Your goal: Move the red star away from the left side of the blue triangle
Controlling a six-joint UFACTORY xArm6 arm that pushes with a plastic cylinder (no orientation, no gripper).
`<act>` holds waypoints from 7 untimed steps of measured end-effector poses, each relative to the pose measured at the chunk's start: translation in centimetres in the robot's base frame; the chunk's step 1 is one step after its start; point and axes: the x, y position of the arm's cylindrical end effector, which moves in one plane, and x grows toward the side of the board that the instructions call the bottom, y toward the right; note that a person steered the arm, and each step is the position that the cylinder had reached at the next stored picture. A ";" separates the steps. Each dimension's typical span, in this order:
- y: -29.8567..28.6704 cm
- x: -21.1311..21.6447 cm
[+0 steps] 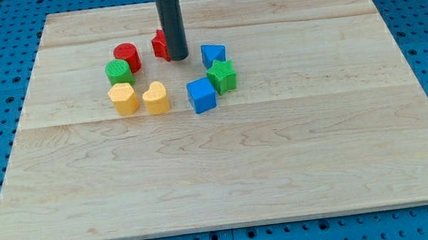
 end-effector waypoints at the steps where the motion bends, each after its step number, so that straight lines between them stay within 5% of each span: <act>1: -1.9 -3.7; 2: -9.4 -4.1; 3: -6.8 -1.5; 5: -14.9 -7.5; 7: -12.4 -7.5</act>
